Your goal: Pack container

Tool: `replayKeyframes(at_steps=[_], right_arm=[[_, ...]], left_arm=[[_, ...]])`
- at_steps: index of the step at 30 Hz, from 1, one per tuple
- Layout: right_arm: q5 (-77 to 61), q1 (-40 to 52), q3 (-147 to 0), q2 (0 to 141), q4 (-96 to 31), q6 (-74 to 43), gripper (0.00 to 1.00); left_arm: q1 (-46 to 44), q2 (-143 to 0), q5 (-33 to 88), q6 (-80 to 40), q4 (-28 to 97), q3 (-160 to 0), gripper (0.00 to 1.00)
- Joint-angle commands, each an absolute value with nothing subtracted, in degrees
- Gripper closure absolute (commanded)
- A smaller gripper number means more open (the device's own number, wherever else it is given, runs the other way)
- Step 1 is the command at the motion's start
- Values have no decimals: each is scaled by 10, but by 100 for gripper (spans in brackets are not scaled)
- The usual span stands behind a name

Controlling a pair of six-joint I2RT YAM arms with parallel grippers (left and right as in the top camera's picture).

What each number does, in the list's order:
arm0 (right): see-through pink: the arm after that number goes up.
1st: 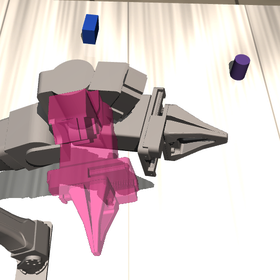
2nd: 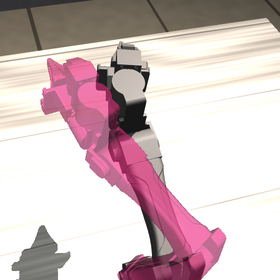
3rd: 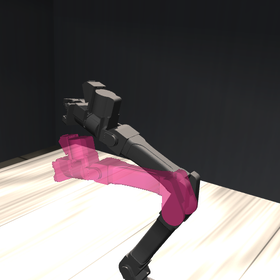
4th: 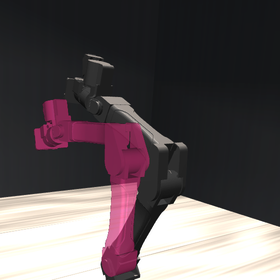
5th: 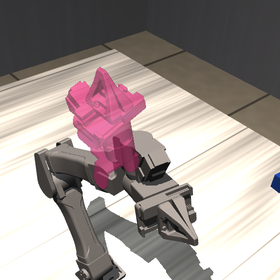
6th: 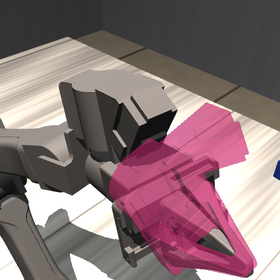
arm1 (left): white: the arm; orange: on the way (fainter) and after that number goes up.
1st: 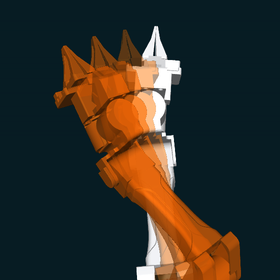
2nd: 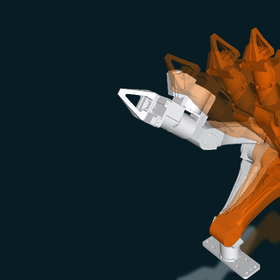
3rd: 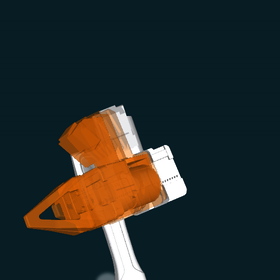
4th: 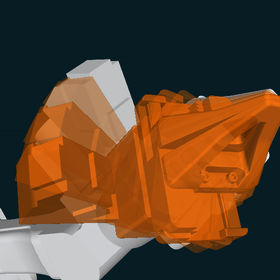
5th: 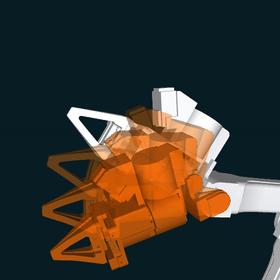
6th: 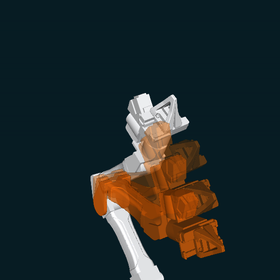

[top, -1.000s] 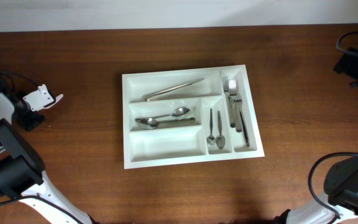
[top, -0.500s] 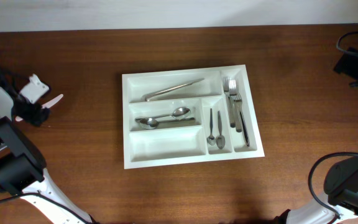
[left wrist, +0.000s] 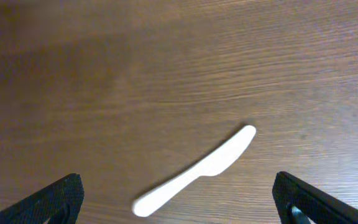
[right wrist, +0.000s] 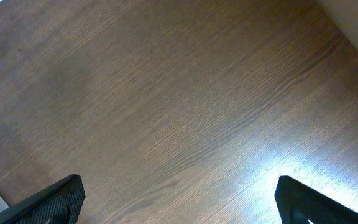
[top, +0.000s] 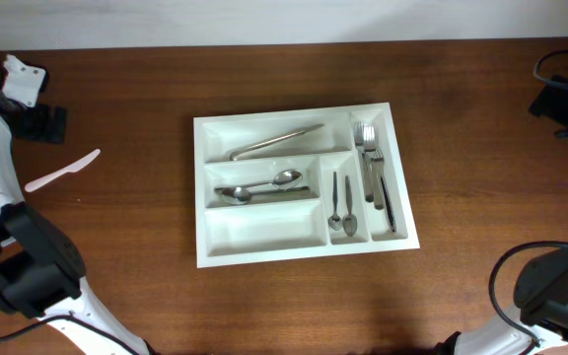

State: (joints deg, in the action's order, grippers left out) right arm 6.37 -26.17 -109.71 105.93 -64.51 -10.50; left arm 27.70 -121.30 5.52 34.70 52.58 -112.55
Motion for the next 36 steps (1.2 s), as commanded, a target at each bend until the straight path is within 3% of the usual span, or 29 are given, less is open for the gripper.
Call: replayKeyframes(at_steps=[1,16,22,31,34,36], right_arm=[[65,-263,-1105,1054,-645,-108,1],[65,-263,-1105,1054,-645,-108,1],[65,-263,-1105,1054,-645,-108,1],[65,-263,-1105,1054,-645,-108,1],[65,-263,-1105,1054,-645,-108,1],[65,-263,-1105,1054,-645,-108,1]], left_arm=[[277,-1211,84,275,529,-1126,1],[290,-1290,84,267,545,-1136,1],[290,-1363,79,345,580,-1176,1],[290,-1398,82,362,606,-1238,0],[289,-1398,82,453,617,-1239,11],[288,-1398,82,521,637,-1239,24]])
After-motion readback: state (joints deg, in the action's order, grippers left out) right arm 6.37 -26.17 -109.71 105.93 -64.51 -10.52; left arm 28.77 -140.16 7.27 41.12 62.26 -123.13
